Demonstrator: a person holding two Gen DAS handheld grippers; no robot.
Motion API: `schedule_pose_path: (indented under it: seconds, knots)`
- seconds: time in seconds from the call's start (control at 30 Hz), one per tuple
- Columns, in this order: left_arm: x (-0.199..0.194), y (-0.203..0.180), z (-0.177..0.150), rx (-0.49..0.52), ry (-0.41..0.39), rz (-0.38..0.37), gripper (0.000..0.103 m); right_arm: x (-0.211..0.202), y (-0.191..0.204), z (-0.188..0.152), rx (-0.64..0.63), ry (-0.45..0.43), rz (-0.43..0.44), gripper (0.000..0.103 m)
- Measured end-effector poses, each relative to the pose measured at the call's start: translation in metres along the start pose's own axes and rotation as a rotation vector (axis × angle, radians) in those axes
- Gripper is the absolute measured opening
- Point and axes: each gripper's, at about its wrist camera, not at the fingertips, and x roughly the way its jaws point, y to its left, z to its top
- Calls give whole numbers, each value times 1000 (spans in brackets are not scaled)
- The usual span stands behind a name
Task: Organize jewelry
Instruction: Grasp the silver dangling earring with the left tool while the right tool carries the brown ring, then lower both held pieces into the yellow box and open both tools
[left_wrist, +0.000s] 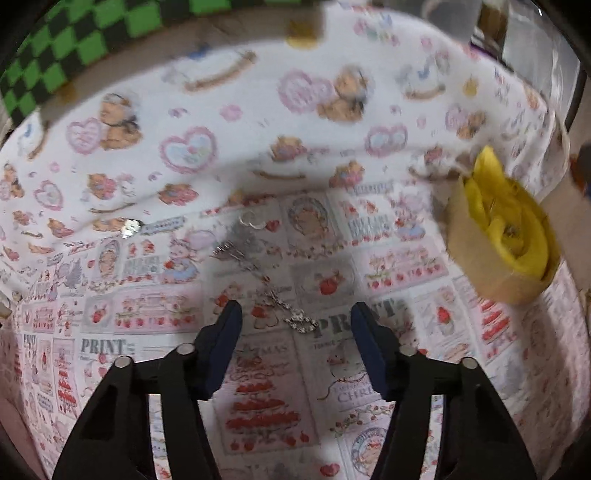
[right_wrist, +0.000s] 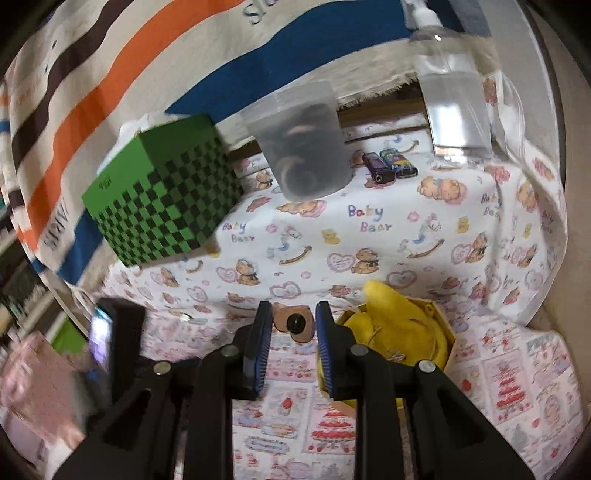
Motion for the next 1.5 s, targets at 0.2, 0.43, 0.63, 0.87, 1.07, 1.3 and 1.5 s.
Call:
schedule_pose_path:
  seconds: [0.2, 0.43, 0.63, 0.87, 1.07, 1.3, 1.5]
  knots:
    - [0, -2, -2, -6, -30, 11, 44, -2, 1, 0, -3, -8, -13, 22]
    - [-5, 13, -6, -49, -42, 0, 13, -2, -1, 0, 4, -9, -20, 22]
    - [-12, 20, -9, -56, -37, -12, 6, 1, -5, 0, 3, -12, -48, 22]
    - [-48, 37, -14, -55, -94, -49, 0, -1, -8, 1, 17, -18, -53, 22]
    - [-92, 48, -19, -73, -182, -55, 0, -8, -10, 3, 30, -34, -50, 22]
    - [-132, 46, -20, -81, -272, -60, 0, -20, -9, 7, 36, -64, -64, 22]
    - [-159, 34, -17, -82, -348, -80, 0, -38, -7, 14, 27, -108, -36, 22]
